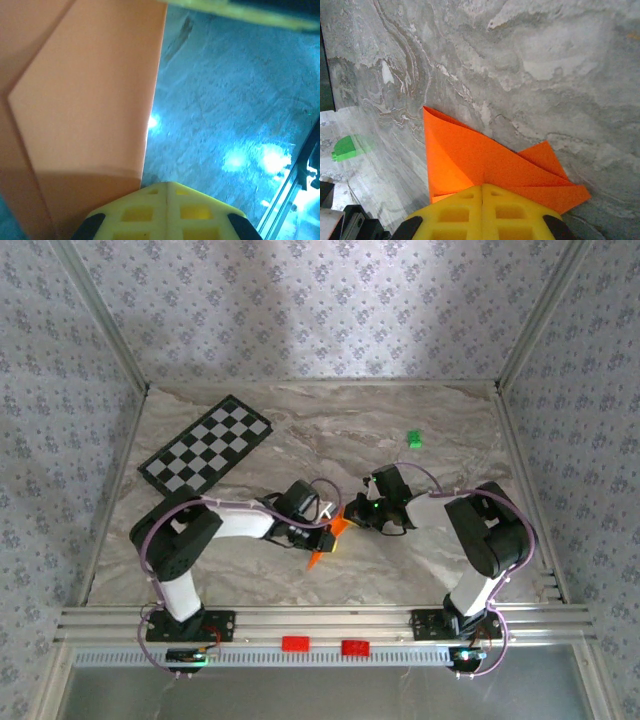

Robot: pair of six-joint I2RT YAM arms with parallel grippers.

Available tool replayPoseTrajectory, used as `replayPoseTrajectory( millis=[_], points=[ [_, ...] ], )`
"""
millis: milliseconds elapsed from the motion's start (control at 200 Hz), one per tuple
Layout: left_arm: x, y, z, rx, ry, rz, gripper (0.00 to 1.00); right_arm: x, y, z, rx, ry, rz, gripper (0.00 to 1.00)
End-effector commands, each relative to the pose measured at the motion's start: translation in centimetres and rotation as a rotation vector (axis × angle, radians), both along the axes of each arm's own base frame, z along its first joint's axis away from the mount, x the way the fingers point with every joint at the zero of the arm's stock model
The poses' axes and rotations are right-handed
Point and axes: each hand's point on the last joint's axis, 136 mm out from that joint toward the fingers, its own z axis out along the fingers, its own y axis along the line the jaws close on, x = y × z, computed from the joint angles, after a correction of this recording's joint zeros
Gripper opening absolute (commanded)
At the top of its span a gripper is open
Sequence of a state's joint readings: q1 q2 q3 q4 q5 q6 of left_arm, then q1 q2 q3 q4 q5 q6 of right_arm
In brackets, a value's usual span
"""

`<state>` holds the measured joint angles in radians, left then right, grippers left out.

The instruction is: Fold a paper plane with a square sheet of paper (pick it up from the middle)

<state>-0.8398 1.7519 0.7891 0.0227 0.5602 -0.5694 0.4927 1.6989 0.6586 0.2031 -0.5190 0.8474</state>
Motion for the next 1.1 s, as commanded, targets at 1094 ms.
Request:
replayPoseTrajectory(
  millis=[1094],
  points=[
    [3.6, 7.3, 5.8, -0.093, 0.010, 0.298, 0.10, -1.7, -4.1, 3.0, -0.144, -0.101, -0.085, 0.30]
  ],
)
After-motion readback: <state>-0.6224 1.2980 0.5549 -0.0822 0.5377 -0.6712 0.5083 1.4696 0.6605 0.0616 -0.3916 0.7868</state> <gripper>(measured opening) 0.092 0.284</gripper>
